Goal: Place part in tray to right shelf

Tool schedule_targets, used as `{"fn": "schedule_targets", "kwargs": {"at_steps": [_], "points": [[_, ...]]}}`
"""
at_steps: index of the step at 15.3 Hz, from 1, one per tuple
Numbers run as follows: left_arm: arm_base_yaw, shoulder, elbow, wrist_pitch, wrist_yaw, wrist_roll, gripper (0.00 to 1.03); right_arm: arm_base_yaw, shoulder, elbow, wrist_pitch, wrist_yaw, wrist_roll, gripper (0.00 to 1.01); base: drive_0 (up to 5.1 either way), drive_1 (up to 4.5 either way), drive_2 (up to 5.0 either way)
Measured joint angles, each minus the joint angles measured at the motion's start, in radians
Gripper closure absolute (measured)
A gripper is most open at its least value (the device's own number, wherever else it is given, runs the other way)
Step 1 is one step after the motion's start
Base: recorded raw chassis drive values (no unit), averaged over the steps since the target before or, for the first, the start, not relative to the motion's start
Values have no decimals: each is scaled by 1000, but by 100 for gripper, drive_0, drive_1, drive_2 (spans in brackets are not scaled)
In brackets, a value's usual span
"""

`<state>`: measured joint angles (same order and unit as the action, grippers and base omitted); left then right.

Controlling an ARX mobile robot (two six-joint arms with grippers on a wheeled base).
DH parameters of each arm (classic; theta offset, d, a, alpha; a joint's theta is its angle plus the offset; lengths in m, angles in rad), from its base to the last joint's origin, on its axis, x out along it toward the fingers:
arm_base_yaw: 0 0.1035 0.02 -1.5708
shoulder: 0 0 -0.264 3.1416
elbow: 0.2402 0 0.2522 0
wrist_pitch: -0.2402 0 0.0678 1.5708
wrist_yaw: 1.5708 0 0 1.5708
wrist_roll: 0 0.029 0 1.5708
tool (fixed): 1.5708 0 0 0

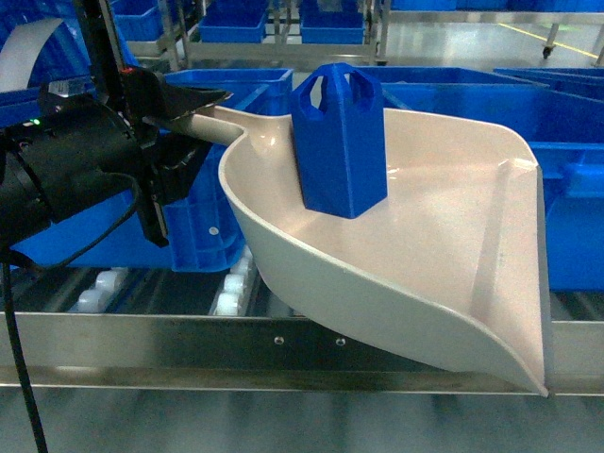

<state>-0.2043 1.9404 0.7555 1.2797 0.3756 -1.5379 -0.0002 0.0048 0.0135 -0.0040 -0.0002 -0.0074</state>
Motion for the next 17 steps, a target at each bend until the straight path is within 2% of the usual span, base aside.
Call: {"fn": "schedule_targets", "kwargs": {"at_steps": [17], "points": [[0, 0, 0, 0, 2, 0, 88, 0, 0, 0, 0, 0, 0, 3, 0, 0, 0]]}}
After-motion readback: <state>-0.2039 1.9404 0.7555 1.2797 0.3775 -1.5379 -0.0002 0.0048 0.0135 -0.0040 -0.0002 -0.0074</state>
